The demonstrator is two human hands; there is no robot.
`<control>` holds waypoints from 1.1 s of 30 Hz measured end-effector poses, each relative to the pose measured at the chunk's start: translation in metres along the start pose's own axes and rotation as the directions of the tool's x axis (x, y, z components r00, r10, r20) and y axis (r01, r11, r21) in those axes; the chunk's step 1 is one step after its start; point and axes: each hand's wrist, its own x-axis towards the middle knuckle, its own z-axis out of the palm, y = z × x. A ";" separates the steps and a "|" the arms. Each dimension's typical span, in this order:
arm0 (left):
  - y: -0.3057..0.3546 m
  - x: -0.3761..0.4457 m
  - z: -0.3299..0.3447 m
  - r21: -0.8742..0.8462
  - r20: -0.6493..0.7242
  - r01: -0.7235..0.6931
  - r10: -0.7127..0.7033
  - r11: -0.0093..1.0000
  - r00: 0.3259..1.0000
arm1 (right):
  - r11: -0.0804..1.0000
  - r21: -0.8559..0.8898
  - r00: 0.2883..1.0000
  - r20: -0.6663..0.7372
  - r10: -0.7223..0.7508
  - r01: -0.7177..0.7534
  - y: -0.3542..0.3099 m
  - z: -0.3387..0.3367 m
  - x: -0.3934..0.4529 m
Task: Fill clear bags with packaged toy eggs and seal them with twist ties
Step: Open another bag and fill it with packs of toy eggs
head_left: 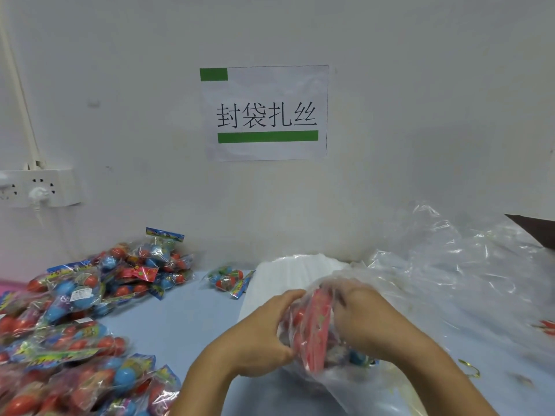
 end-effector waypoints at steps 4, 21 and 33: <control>0.000 0.001 0.004 0.018 -0.029 0.010 -0.010 1.000 1.000 | 0.991 -0.099 0.990 0.099 0.100 -0.091 0.002 -0.010 -0.003; -0.015 -0.003 -0.006 -0.015 0.156 0.198 -0.193 0.980 0.969 | 0.930 -0.066 0.928 -0.117 0.353 -0.362 0.055 -0.080 -0.022; -0.006 0.005 0.000 -0.328 -0.266 0.057 -0.150 0.943 0.952 | 0.977 0.158 0.952 -0.249 0.180 -0.144 0.052 -0.029 0.008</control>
